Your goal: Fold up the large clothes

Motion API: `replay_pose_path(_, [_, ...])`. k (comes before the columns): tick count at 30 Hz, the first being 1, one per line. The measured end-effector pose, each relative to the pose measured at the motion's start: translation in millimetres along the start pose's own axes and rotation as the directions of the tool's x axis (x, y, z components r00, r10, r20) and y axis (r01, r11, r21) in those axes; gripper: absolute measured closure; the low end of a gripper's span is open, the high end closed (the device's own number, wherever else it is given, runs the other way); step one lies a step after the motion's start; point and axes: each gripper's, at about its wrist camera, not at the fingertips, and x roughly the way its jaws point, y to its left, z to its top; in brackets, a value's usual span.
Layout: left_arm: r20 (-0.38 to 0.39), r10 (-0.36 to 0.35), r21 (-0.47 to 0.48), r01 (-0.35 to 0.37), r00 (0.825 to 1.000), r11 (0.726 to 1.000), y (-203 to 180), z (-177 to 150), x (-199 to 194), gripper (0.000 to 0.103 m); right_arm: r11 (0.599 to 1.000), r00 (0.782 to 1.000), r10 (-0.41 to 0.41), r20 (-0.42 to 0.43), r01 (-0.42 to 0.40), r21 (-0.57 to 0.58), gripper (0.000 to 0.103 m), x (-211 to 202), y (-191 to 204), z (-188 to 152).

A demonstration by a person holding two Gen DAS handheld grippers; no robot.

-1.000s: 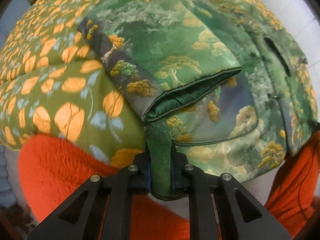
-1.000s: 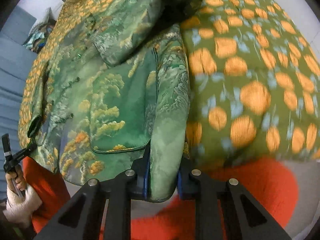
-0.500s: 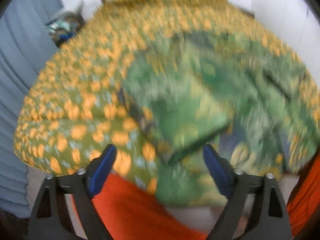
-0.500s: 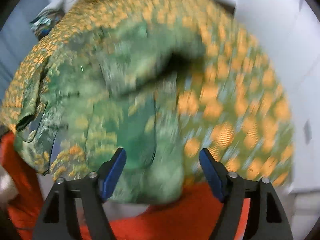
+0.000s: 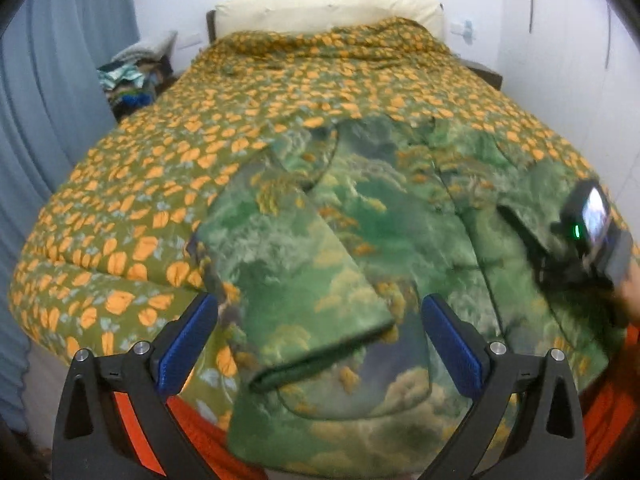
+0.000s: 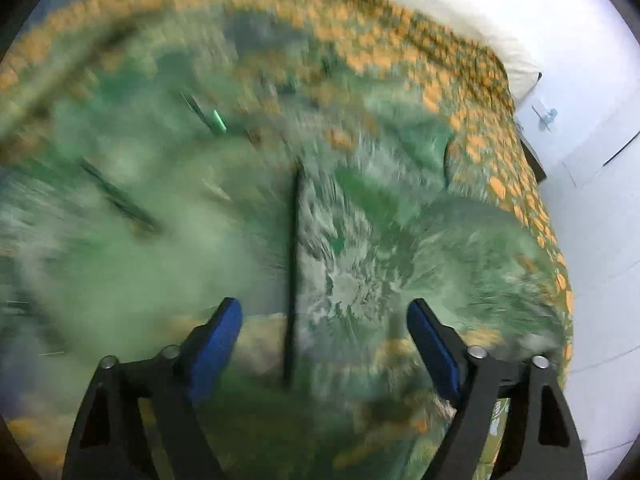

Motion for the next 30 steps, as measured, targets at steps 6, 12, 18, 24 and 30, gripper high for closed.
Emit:
replay_pose_path(6, [-0.022,0.042,0.04,-0.041,0.999,0.998,4.4,-10.9,4.1,0.001,0.959,0.995,0.044,0.085,-0.066,0.275,0.09,-43.0,-91.1,-1.0])
replay_pose_path(12, [-0.008,0.033,0.04,-0.033,0.999,0.999,-2.5,-3.0,1.2,0.001,0.791,0.982,-0.052,0.18,-0.07,0.608,0.091,-103.0,-245.9,-43.7])
replay_pose_path(18, [-0.016,0.037,0.055,-0.036,0.999,0.998,-9.6,2.8,2.3,0.001,0.605,0.986,-0.137,0.095,0.007,0.796,0.091,-102.2,-345.4,-127.1])
replay_pose_path(24, [-0.044,0.048,0.071,-0.044,0.998,0.996,-10.5,3.5,10.6,0.001,0.388,0.997,-0.073,-0.029,0.056,0.92,0.079,-45.2,-366.6,-221.9])
replay_pose_path(30, [-0.067,0.078,0.167,-0.066,0.995,0.984,-9.5,6.3,21.7,0.001,0.241,0.99,-0.03,-0.135,0.139,0.96,0.055,-18.0,-365.4,-286.4])
